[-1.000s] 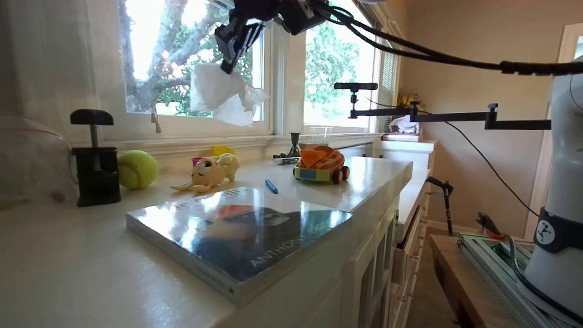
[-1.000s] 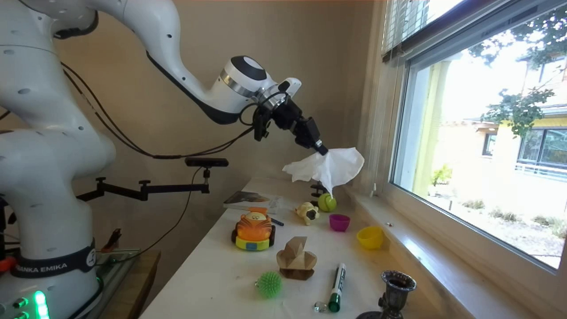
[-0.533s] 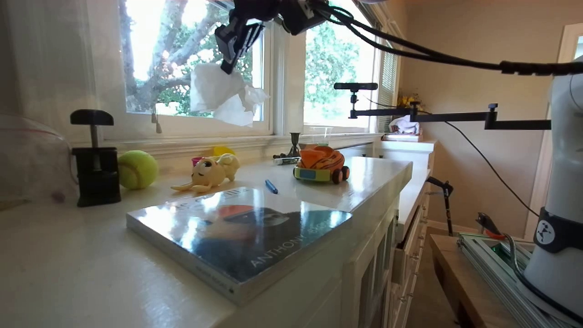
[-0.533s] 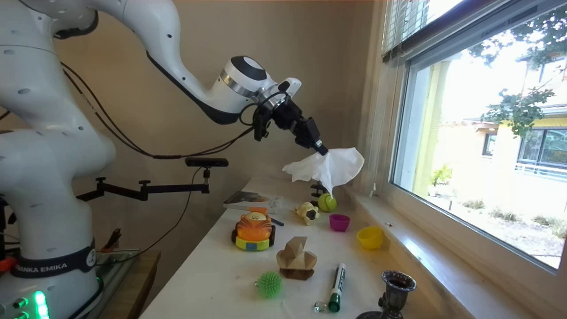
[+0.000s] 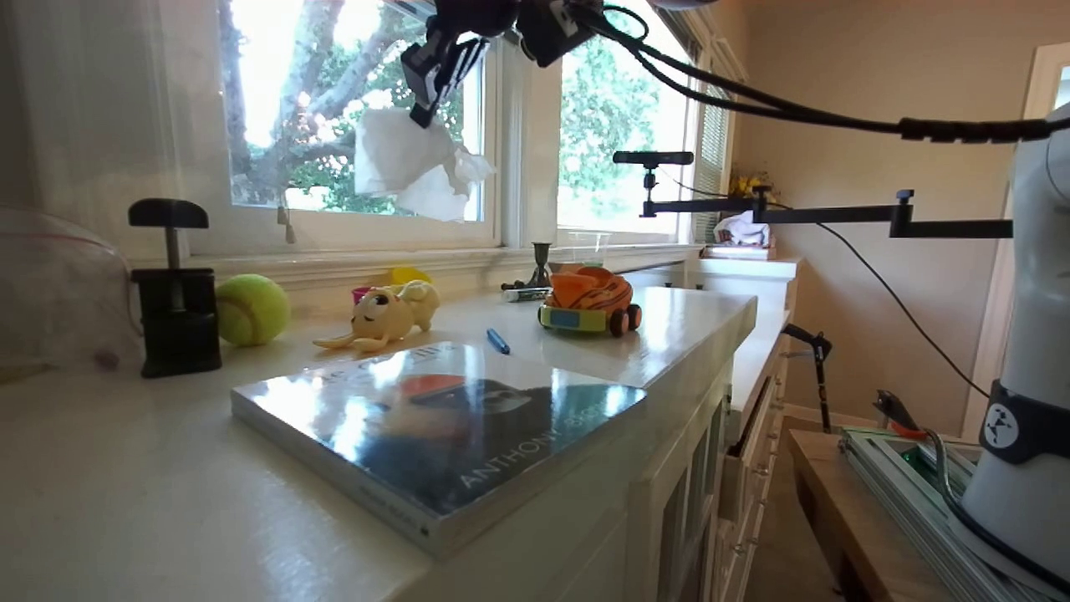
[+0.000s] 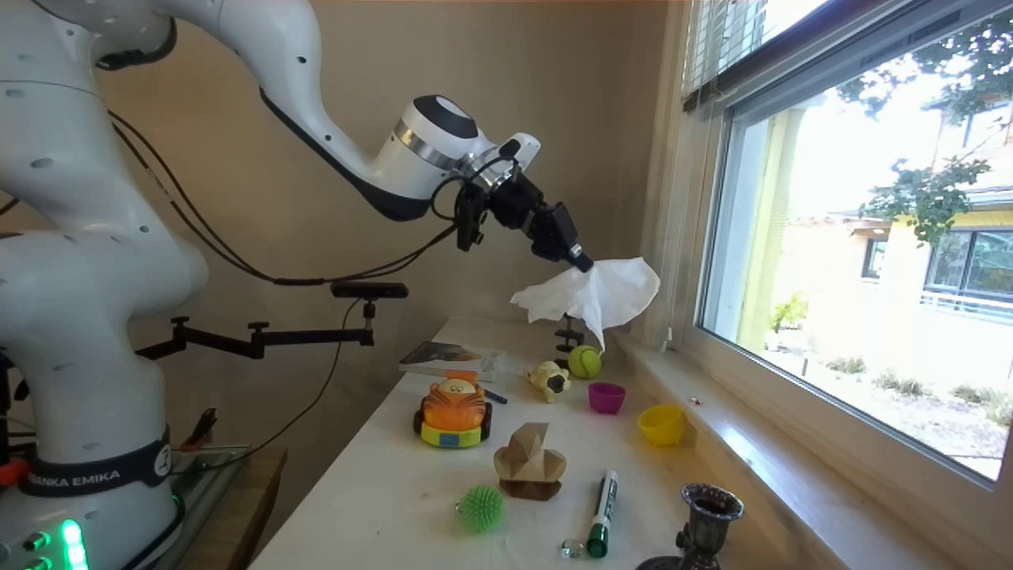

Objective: Use the white napkin to clean the window.

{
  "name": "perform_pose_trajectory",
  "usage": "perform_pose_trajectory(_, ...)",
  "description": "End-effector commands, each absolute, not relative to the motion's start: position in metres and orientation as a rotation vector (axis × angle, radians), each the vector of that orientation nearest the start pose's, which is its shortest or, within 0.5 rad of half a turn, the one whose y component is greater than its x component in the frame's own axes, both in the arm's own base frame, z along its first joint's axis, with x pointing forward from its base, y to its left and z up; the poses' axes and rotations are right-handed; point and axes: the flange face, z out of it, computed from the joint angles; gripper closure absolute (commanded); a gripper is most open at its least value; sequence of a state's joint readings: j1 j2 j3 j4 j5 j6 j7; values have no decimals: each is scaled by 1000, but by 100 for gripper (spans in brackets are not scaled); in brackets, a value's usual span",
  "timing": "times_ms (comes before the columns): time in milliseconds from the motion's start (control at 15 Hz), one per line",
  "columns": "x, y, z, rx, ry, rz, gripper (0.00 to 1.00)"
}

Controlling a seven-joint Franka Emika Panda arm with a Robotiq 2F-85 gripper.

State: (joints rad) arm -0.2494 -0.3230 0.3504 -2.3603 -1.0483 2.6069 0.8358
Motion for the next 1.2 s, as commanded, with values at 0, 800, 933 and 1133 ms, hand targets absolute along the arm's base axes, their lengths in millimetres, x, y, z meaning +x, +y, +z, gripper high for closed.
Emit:
perform_pose_trajectory(0,482,68,512,2283,188,1046,100)
perform_pose_trajectory(800,462,40,545,1975,390,1031,100)
perform_pose_trajectory(933,459,30,553,1939,381,1031,100)
perform_pose_trajectory(1133,456,14,561,1901,376,1027,100)
